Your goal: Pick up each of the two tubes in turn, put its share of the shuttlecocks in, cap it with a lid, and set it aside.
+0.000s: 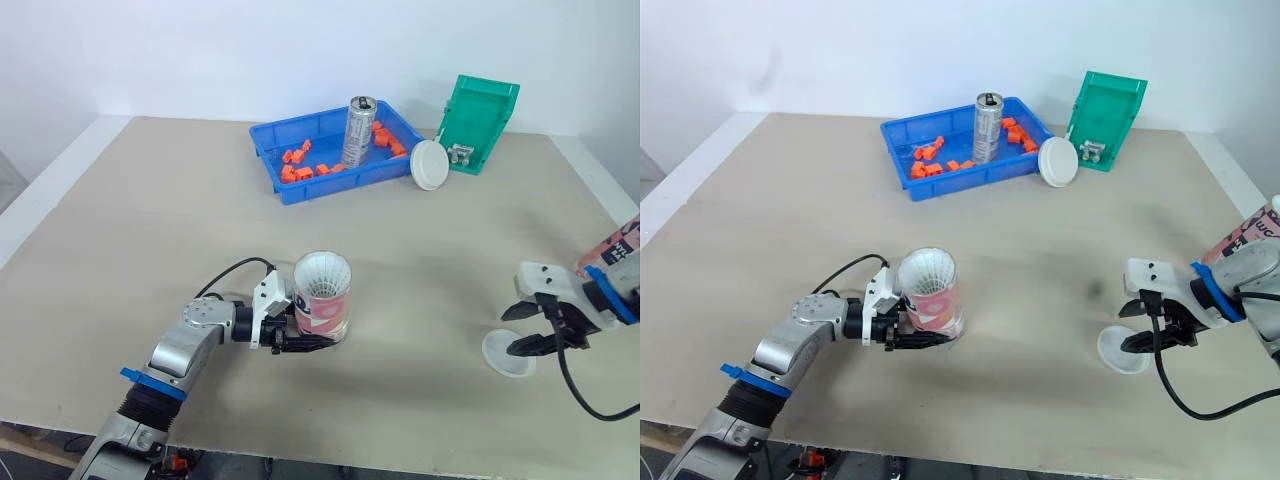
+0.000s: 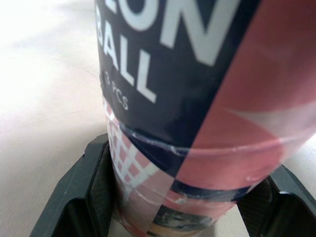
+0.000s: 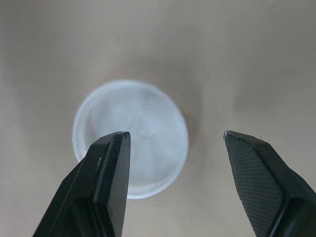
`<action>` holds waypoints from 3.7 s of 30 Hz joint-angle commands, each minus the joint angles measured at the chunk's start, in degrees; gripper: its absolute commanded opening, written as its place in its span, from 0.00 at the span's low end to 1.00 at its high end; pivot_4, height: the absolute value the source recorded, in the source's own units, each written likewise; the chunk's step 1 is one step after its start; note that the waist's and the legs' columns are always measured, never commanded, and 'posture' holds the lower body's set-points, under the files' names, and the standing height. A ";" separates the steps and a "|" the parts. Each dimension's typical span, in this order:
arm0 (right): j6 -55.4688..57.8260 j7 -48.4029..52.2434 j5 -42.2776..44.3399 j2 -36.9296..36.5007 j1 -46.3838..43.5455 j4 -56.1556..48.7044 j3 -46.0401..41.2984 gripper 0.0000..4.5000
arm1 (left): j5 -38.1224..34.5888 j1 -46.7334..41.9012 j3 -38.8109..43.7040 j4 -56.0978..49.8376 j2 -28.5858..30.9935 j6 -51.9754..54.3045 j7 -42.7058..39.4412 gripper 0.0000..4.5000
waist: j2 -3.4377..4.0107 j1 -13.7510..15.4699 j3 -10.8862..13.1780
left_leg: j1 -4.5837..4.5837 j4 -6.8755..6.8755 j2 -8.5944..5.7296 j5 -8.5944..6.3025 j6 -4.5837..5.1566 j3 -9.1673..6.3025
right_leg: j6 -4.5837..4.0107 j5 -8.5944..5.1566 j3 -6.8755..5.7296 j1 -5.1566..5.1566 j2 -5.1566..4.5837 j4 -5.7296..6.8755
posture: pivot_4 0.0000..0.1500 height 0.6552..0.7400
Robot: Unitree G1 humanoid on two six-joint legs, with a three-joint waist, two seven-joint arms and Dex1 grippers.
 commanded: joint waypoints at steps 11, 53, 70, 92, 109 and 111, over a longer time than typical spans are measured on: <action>-3.83 0.72 -5.87 2.98 -4.17 -0.39 1.41 0.00 | 1.64 -1.40 -1.50 1.67 2.18 -0.44 -0.94 0.63 | -0.04 -0.10 0.00 | 0.18 -0.02 0.02 0.01 -0.02 -0.04 | -0.01 -0.03 -0.03 0.20 0.04 -0.01 | 1.00 1.00; -4.35 2.66 8.22 32.08 -49.27 -12.21 13.84 0.00 | 4.33 -8.69 -4.54 14.45 4.06 -6.75 -5.82 0.63 | -0.05 -0.13 -0.04 | 0.29 -0.05 0.59 0.14 -0.02 -0.07 | -0.28 0.19 -0.26 0.09 0.49 0.02 | 1.00 1.00; -9.44 1.97 5.38 35.71 -48.16 -11.25 13.42 0.00 | 3.94 -8.04 -3.96 13.03 6.71 -5.01 -6.29 0.63 | -0.05 -0.30 -0.04 | 0.31 -0.10 1.10 0.15 -0.02 -0.07 | -0.49 0.31 -0.18 -0.09 1.13 0.06 | 1.00 1.00; -15.83 2.66 9.58 32.80 -55.12 -6.01 16.85 0.00 | 3.87 -7.97 -3.37 12.82 6.60 -4.35 -5.37 0.63 | -0.02 -0.37 -0.02 | 0.29 -0.27 1.13 0.16 -0.01 0.01 | -0.59 0.30 -0.07 -0.27 1.15 0.08 | 1.00 1.00; -17.76 2.66 8.52 30.54 -50.64 -9.79 22.07 0.00 | 3.51 -6.99 -3.03 11.46 6.80 -3.57 -4.92 0.63 | -0.02 -0.35 -0.02 | 0.27 -0.29 1.13 0.16 -0.01 0.01 | -0.60 0.27 -0.05 -0.29 1.15 0.07 | 1.00 1.00; -18.06 2.66 7.86 30.63 -50.36 -9.83 22.10 0.00 | 3.52 -7.03 -2.99 11.43 6.76 -3.45 -4.93 0.63 | -0.02 -0.35 -0.02 | 0.27 -0.30 1.14 0.16 -0.01 0.02 | -0.60 0.27 -0.04 -0.32 1.15 0.08 | 1.00 1.00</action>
